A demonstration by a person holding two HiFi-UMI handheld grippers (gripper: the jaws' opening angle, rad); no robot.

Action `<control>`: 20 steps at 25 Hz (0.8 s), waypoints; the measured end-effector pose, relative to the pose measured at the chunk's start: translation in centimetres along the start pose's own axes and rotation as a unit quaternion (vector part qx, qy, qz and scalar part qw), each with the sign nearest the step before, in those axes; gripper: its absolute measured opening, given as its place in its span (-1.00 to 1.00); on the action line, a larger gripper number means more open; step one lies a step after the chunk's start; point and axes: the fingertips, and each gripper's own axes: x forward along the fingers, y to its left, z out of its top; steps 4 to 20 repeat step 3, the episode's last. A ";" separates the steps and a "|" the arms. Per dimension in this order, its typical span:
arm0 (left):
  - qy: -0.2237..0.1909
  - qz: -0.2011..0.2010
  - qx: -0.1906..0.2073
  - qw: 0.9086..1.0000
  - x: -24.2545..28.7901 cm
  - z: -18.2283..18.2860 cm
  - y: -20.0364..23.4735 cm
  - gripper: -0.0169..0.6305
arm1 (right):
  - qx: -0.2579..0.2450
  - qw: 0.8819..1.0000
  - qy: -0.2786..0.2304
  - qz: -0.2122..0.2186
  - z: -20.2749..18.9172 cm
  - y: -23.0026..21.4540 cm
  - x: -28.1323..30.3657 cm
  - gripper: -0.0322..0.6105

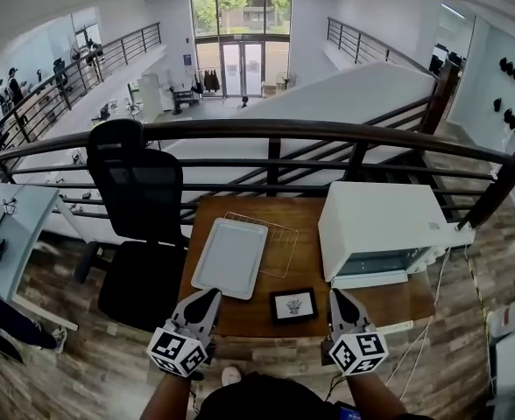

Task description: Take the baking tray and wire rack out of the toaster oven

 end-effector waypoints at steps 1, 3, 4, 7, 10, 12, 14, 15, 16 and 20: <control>0.000 0.000 0.000 1.000 0.1 -0.1 0.0 -0.87 | 0.001 1.000 -0.001 0.000 0.0 0.0 0.1 -0.91; 0.001 -0.001 0.000 1.000 0.2 -0.3 -0.1 -0.87 | 0.002 1.000 -0.003 0.000 0.0 -0.1 0.2 -0.91; 0.001 -0.001 0.000 1.000 0.2 -0.3 -0.1 -0.87 | 0.002 1.000 -0.003 0.000 0.0 -0.1 0.2 -0.91; 0.001 -0.001 0.000 1.000 0.2 -0.3 -0.1 -0.87 | 0.002 1.000 -0.003 0.000 0.0 -0.1 0.2 -0.91; 0.001 -0.001 0.000 1.000 0.2 -0.3 -0.1 -0.87 | 0.002 1.000 -0.003 0.000 0.0 -0.1 0.2 -0.91; 0.001 -0.001 0.000 1.000 0.2 -0.3 -0.1 -0.87 | 0.002 1.000 -0.003 0.000 0.0 -0.1 0.2 -0.91; 0.001 -0.001 0.000 1.000 0.2 -0.3 -0.1 -0.87 | 0.002 1.000 -0.003 0.000 0.0 -0.1 0.2 -0.91; 0.001 -0.001 0.000 1.000 0.2 -0.3 -0.1 -0.87 | 0.002 1.000 -0.003 0.000 0.0 -0.1 0.2 -0.91; 0.001 -0.001 0.000 1.000 0.2 -0.3 -0.1 -0.87 | 0.002 1.000 -0.003 0.000 0.0 -0.1 0.2 -0.91; 0.001 -0.001 0.000 1.000 0.2 -0.3 -0.1 -0.87 | 0.002 1.000 -0.003 0.000 0.0 -0.1 0.2 -0.91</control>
